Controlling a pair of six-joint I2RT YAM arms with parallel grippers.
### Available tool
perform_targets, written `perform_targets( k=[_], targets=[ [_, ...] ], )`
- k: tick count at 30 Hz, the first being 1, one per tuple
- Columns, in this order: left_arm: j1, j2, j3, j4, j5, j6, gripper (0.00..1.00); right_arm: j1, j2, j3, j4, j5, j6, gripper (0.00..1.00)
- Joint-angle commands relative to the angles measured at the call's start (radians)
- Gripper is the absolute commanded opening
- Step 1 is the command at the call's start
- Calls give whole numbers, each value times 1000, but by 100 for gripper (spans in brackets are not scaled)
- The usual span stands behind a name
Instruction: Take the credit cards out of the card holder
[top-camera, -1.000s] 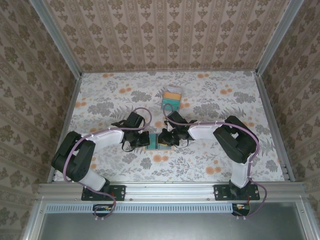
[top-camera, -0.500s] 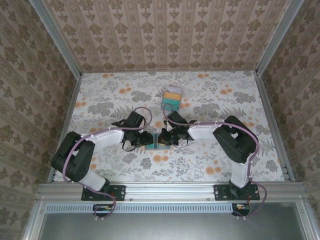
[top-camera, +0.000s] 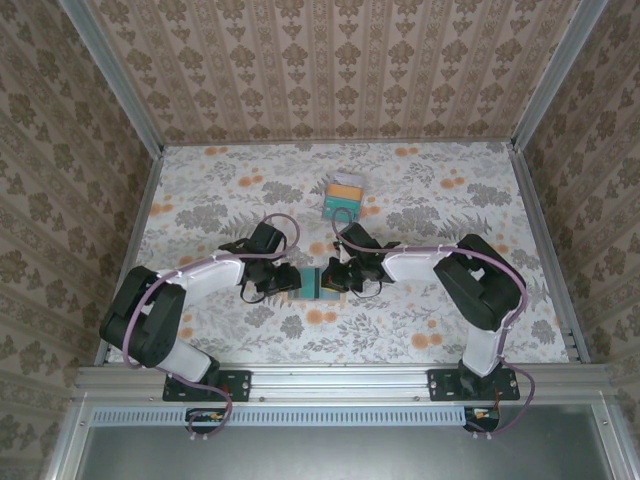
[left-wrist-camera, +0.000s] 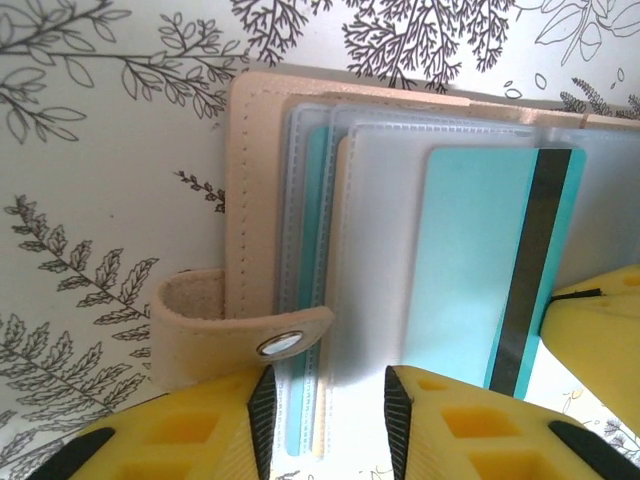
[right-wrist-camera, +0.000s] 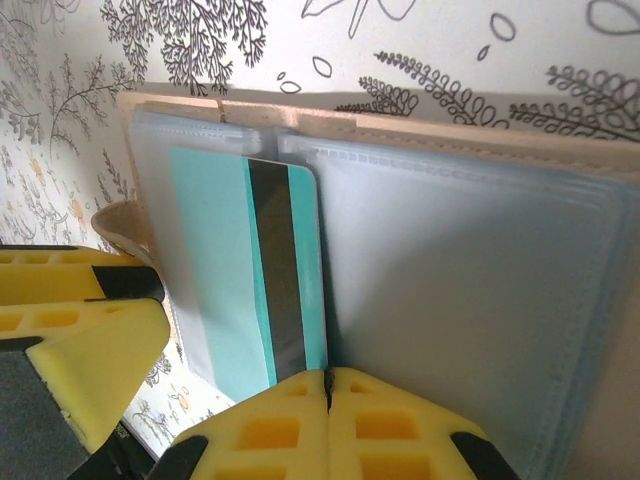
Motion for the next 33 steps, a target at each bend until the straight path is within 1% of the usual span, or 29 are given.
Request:
perform_targets(
  k=[1,2,4,6,9,12,21,23,27,33],
  targets=[
    [2,-2,-1,-19,-7,5,29,-6,-37,-16,-18,16,-14,0],
    [1,1,-2,-16,-7,4,26,-6,-33,-15,-9,5,-15,0],
    [-2,11,-2,-13,-8,4,20,-6,-24,-9,8,-10,-11,13],
    [-7,23,-1,-9,-7,1,16,-5,-15,-11,25,-14,-4,19],
    [-15,41,-3,-4,-10,0,11,-5,1,-11,39,-14,1,23],
    [-21,56,-4,-3,-13,-3,8,-5,19,-11,61,-21,12,24],
    [-27,54,-15,-3,-16,-5,6,-2,44,-1,79,-26,25,20],
    [-27,55,-16,-2,-16,-7,6,-2,51,-2,80,-27,24,17],
    [-27,54,-18,-4,-19,-6,5,-4,50,-4,72,-19,28,1],
    [-19,57,-16,-23,-36,0,4,-28,1,-57,53,3,9,0]
  ],
)
